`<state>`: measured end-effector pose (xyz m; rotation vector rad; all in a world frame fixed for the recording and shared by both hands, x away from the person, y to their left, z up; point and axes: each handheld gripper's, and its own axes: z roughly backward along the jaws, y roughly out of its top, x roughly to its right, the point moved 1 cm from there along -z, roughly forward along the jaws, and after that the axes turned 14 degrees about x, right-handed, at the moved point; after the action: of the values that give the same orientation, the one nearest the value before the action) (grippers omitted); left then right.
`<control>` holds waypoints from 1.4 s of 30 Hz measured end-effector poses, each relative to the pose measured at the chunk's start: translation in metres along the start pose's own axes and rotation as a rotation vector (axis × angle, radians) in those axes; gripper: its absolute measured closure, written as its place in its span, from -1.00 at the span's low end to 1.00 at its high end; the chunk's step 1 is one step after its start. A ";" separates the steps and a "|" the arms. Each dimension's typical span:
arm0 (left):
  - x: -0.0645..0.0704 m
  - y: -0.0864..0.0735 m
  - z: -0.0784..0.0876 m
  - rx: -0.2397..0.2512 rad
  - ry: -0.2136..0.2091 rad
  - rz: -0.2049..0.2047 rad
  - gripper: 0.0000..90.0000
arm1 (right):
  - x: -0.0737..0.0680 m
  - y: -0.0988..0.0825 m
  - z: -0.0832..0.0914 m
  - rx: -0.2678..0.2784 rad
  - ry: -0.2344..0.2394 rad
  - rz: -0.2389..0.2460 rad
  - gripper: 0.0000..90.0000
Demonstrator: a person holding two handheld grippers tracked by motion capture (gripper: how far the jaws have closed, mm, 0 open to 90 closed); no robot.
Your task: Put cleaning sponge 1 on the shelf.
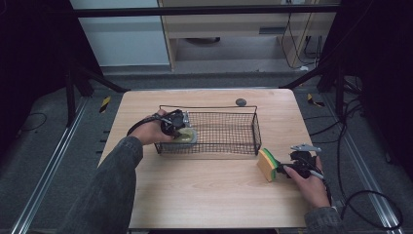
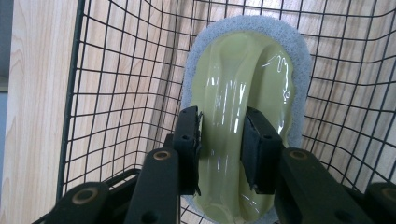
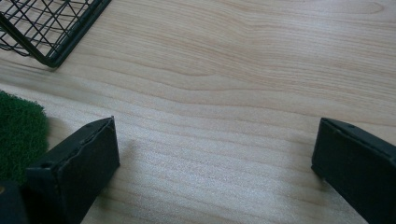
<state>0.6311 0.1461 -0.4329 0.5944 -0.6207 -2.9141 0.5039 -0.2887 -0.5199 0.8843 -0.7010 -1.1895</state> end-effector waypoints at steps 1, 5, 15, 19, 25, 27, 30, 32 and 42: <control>0.000 0.000 0.001 0.000 -0.003 0.002 0.49 | 0.000 0.000 0.000 0.000 0.000 0.000 -0.98; 0.002 0.001 0.005 0.015 0.000 0.007 0.44 | 0.000 0.000 0.000 0.000 0.002 -0.001 -0.98; 0.004 0.017 0.030 0.118 0.038 0.006 0.37 | 0.000 0.000 0.000 0.000 0.003 -0.006 -0.98; 0.003 0.022 0.038 0.150 0.083 0.023 0.33 | 0.000 0.000 0.000 -0.001 0.002 -0.003 -0.98; 0.005 0.024 0.047 0.168 0.123 0.051 0.25 | 0.000 0.000 0.000 -0.001 0.003 -0.003 -0.98; 0.005 0.024 0.051 0.185 0.142 0.074 0.11 | 0.000 0.000 0.000 -0.001 0.003 -0.004 -0.98; 0.008 0.027 0.059 0.203 0.187 0.100 -0.15 | 0.000 0.000 0.000 0.001 0.004 0.000 -0.98; 0.010 0.028 0.063 0.218 0.211 0.121 -0.34 | 0.000 0.000 0.000 0.002 0.004 -0.002 -0.98; 0.022 0.015 0.092 0.343 0.261 0.274 -0.77 | 0.000 0.000 0.000 0.002 0.006 -0.005 -0.98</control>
<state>0.5747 0.1625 -0.3567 0.8332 -1.0768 -2.4398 0.5041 -0.2886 -0.5197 0.8911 -0.6954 -1.1909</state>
